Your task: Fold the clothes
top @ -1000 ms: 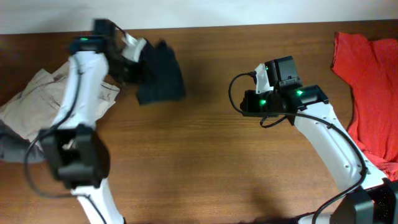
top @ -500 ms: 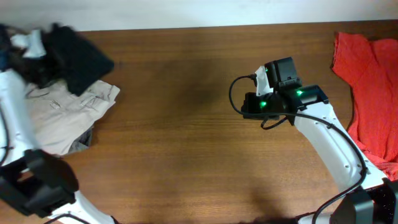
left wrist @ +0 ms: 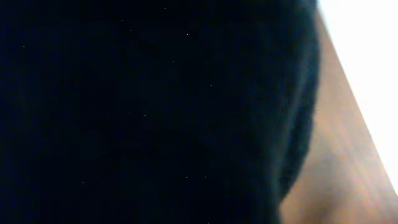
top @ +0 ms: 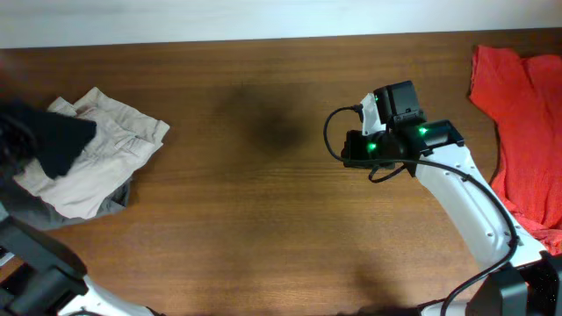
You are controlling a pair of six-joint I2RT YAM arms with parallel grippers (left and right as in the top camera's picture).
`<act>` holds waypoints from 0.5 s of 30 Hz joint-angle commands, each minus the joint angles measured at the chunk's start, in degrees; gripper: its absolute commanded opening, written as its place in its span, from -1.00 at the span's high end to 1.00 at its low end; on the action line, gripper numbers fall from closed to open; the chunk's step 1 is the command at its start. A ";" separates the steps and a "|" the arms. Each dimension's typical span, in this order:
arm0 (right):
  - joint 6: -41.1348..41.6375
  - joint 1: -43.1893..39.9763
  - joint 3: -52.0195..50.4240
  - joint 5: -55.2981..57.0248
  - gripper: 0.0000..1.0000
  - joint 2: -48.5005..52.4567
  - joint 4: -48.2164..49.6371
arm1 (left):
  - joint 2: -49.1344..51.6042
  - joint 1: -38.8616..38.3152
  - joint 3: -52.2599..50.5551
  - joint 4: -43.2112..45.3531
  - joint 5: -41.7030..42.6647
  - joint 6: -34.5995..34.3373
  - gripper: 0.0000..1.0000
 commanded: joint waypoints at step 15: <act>-0.81 -0.11 0.17 1.46 0.92 0.15 -0.09 | -3.63 10.05 -19.91 6.14 2.10 -1.46 0.36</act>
